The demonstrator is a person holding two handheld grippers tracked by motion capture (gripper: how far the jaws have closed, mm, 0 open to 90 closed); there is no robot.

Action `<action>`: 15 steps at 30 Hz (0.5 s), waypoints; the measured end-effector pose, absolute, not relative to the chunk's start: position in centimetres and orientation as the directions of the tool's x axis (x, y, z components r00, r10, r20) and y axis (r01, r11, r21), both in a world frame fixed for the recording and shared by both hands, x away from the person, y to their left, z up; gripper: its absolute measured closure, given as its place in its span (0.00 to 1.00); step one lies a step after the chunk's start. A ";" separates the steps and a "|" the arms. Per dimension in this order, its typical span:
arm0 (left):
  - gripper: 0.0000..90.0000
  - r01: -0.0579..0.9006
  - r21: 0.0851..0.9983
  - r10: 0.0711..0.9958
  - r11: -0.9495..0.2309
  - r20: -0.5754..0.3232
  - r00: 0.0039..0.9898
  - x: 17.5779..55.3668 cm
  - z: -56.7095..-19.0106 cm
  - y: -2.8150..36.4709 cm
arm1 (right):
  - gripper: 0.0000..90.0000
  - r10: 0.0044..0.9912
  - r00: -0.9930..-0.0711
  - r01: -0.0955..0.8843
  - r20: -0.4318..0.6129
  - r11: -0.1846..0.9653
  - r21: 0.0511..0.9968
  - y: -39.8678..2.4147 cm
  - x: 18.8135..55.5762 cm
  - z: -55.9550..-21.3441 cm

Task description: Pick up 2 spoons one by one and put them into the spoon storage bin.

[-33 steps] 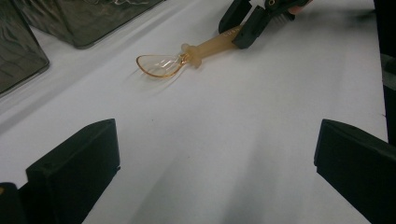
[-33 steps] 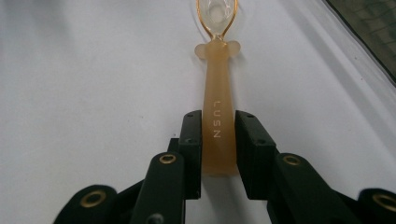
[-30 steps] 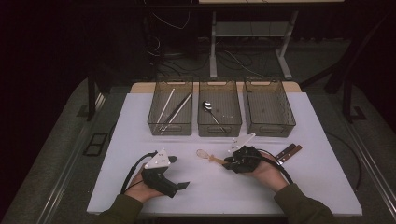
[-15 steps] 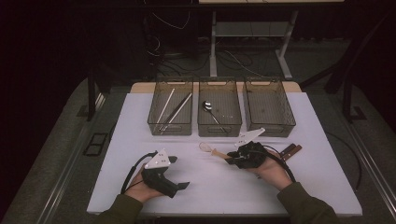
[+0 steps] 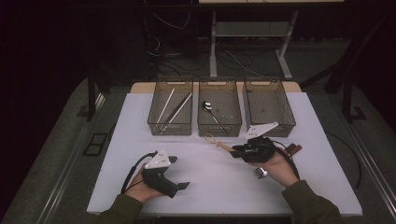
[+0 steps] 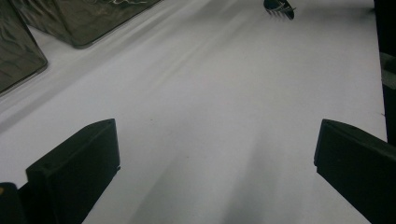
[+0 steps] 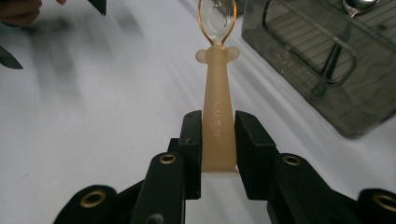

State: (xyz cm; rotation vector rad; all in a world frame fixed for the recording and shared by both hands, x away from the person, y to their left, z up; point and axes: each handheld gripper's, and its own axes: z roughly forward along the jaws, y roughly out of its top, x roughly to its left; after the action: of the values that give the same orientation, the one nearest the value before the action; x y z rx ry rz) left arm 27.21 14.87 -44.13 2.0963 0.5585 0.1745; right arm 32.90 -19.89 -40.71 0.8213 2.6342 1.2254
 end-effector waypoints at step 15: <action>0.00 0.322 0.825 0.456 -0.464 -0.089 0.885 27.3 -44.2 14.8 | 0.82 0.561 -0.817 0.428 0.135 0.433 0.793 -21.2 33.3 -38.6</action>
State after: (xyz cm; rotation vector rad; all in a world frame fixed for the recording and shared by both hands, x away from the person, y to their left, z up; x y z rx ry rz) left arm 27.26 14.80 -44.22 2.0943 0.5604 0.1776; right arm 33.31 -21.22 -38.59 0.8803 2.5302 1.3326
